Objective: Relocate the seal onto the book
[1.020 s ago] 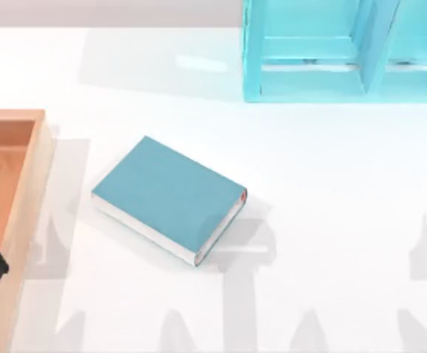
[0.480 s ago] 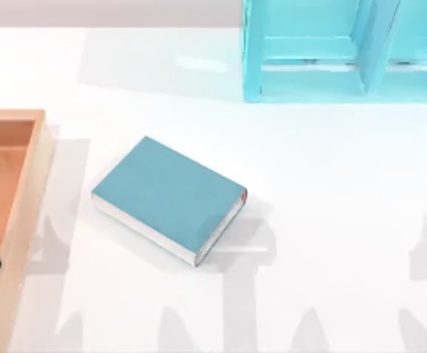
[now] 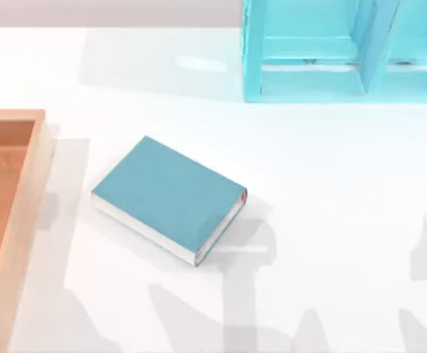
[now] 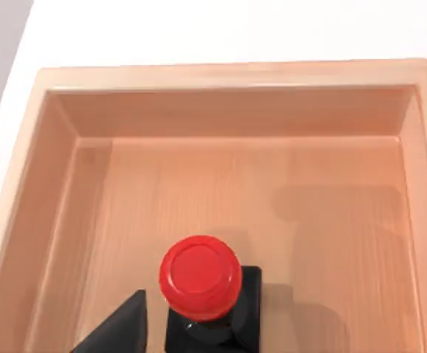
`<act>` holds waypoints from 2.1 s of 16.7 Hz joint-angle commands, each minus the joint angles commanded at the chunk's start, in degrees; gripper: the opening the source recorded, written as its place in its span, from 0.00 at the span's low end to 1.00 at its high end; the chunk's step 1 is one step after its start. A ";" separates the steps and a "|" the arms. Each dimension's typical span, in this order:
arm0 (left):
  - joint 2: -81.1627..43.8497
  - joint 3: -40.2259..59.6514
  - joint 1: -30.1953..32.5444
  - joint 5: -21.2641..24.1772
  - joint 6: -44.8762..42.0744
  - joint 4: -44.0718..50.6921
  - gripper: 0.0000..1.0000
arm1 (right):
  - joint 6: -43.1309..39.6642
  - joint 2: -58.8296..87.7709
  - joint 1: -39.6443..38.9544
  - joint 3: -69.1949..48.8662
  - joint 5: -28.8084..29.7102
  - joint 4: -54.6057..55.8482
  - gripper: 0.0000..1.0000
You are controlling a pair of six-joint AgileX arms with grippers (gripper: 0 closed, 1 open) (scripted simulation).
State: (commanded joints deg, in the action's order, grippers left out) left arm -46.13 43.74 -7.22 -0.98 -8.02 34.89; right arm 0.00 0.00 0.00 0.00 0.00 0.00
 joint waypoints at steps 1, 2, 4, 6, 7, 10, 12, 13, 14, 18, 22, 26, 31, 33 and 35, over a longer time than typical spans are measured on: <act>-6.74 5.79 -0.87 -0.03 -0.97 4.29 1.00 | 0.00 0.00 0.00 0.00 0.00 0.00 1.00; -13.49 11.44 -1.72 -0.06 -1.92 8.58 1.00 | 0.00 0.00 0.00 0.00 0.00 0.00 1.00; -26.50 22.05 -3.34 -0.06 -3.74 16.92 1.00 | 0.00 0.00 0.00 0.00 0.00 0.00 1.00; -37.94 31.41 -4.79 0.01 -5.33 24.64 1.00 | 0.00 0.00 0.00 0.00 0.00 0.00 1.00; -42.85 35.55 -5.42 0.09 -6.01 28.16 1.00 | 0.00 0.00 0.00 0.00 0.00 0.00 1.00; -54.01 45.15 -6.85 0.47 -7.52 36.81 1.00 | 0.00 0.00 0.00 0.00 0.00 0.00 1.00; -58.46 48.85 -7.43 0.72 -8.08 40.62 1.00 | 0.00 0.00 0.00 0.00 0.00 0.00 1.00; -59.78 49.90 -7.62 0.81 -8.24 41.80 1.00 | 0.00 0.00 0.00 0.00 0.00 0.00 1.00; -60.51 50.47 -7.71 0.86 -8.32 42.45 1.00 | 0.00 0.00 0.00 0.00 0.00 0.00 1.00; -60.67 50.59 -7.73 0.87 -8.34 42.60 1.00 | 0.00 0.00 0.00 0.00 0.00 0.00 1.00; -60.88 48.18 -7.58 0.87 -8.20 40.20 1.00 | 0.00 0.00 0.00 0.00 0.00 0.00 1.00; -62.58 39.91 -7.76 0.88 -8.40 29.48 1.00 | 0.00 0.00 0.00 0.00 0.00 0.00 1.00; -64.37 32.50 -7.97 0.89 -8.63 20.80 1.00 | 0.00 0.00 0.00 0.00 0.00 0.00 1.00; -64.38 32.47 -7.97 0.89 -8.63 20.77 1.00 | 0.00 0.00 0.00 0.00 0.00 0.00 1.00; -64.38 32.47 -7.97 0.89 -8.63 20.77 0.92 | 0.00 0.00 0.00 0.00 0.00 0.00 1.00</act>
State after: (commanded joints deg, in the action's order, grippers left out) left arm -110.51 76.21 -15.19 -0.09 -16.65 55.66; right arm 0.00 0.00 0.00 0.00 0.00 0.00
